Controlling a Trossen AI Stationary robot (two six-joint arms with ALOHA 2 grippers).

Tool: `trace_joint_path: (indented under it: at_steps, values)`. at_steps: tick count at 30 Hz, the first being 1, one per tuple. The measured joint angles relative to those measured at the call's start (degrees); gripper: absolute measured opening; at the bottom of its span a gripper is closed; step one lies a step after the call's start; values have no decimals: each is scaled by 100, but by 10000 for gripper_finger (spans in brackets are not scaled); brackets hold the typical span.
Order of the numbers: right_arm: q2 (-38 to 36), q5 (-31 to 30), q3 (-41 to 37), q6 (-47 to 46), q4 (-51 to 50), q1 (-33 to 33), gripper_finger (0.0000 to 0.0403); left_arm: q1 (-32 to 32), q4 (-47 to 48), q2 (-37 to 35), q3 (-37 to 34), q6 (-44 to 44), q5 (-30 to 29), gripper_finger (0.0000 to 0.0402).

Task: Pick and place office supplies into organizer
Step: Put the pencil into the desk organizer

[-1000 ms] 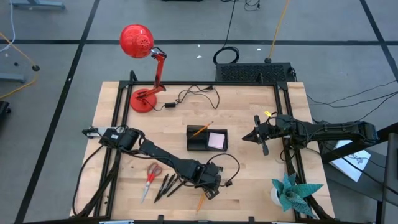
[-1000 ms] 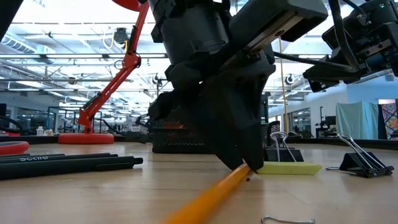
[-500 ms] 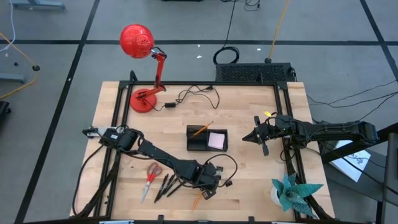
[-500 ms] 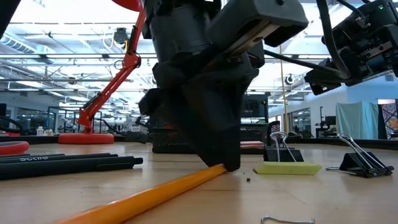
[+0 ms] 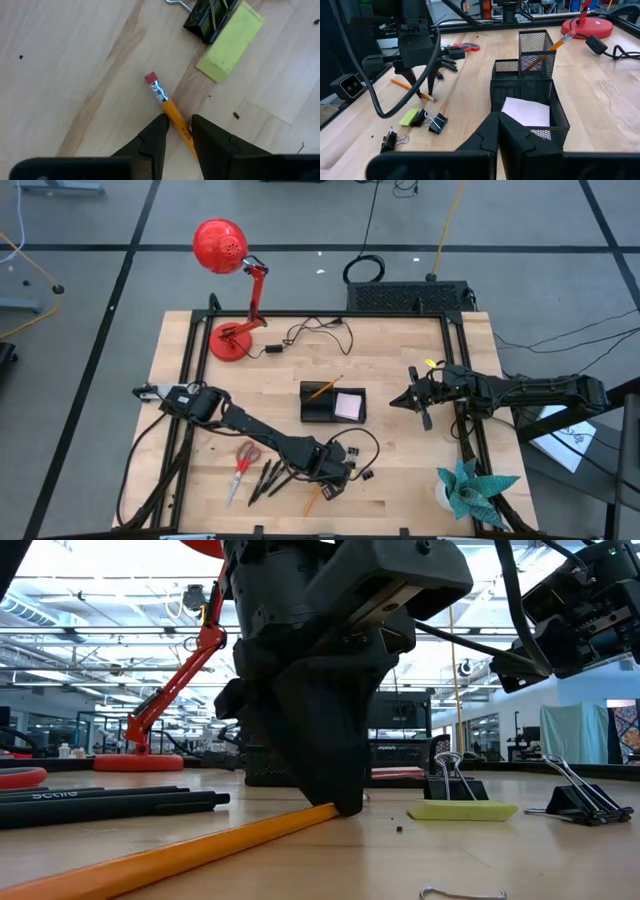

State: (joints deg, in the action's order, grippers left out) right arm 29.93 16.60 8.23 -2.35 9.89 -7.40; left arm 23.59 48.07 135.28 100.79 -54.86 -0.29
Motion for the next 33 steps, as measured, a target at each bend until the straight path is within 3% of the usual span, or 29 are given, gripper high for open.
trace_joint_path:
  at_steps: [11,20,26,33]
  values:
    - [-2,0,0,0,-94,0,4,0,71,-13,0,590,21,11]
    - [-2,0,0,0,-101,0,4,21,-80,-120,-36,1406,-194,28]
    - [-2,-1,0,0,-109,2,4,-4,-249,-597,-129,1798,-681,15]
    - [-2,-2,0,0,-116,2,4,-152,-444,-1183,-109,2341,-1287,26]
